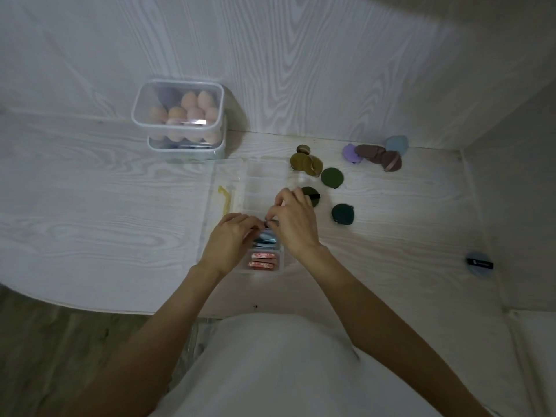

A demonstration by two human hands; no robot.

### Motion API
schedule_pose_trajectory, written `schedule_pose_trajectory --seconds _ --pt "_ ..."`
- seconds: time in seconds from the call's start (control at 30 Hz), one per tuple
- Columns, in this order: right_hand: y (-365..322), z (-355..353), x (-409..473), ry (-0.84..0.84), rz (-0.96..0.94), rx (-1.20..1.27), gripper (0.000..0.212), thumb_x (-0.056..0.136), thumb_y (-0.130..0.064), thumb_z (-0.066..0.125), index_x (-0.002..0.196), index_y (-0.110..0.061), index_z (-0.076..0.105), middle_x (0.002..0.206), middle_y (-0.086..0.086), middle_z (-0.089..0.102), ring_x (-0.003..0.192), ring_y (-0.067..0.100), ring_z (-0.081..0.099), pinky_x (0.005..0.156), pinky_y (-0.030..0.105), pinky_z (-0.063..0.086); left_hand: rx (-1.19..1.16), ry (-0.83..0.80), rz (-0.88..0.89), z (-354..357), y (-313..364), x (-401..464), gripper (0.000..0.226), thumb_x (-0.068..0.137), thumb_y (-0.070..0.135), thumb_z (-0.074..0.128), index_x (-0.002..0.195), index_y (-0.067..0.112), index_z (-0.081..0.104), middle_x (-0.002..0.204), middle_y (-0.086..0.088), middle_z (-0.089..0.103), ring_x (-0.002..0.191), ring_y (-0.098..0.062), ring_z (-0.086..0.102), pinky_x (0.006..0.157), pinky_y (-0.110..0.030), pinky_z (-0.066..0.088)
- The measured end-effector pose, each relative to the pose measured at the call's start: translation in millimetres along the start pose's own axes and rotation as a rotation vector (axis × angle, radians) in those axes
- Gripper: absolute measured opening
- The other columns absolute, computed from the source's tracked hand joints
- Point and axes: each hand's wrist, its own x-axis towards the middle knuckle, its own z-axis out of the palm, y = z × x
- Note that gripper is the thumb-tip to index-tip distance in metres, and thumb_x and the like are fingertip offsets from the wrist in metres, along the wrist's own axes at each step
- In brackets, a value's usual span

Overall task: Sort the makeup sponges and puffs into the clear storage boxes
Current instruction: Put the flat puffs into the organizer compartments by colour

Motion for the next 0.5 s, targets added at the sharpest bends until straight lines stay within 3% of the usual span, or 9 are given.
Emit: schedule_pose_trajectory --seconds 0.13,0.3,0.5 --pt "12 1 -4 -0.068 0.028 0.07 0.015 0.086 -0.023 0.065 0.097 -0.019 0.074 0.105 0.002 0.056 0.099 0.023 0.043 0.083 0.028 0.036 -0.004 -0.015 -0.03 4 0 4 0.017 0.079 0.005 0.069 0.094 0.008 0.063 0.088 -0.005 0.068 0.076 -0.025 0.063 0.077 -0.017 0.033" --pt "31 -3 -16 -0.05 0.09 0.246 0.014 0.086 -0.016 0.065 0.097 -0.013 0.073 0.109 0.004 0.058 0.101 0.02 0.046 0.083 0.022 0.036 0.154 -0.116 0.014 17 7 17 0.028 0.087 0.01 0.059 0.115 0.011 0.061 0.095 -0.009 0.072 0.076 -0.029 0.064 0.086 -0.038 0.04" --pt "98 -32 -22 0.166 0.209 0.237 0.018 0.088 -0.01 0.057 0.102 -0.013 0.067 0.107 0.004 0.062 0.099 0.017 0.054 0.081 0.021 0.037 0.221 -0.133 0.081 25 17 35 0.032 0.078 0.003 0.068 0.106 0.019 0.069 0.096 -0.003 0.071 0.081 -0.027 0.065 0.082 -0.041 0.04"
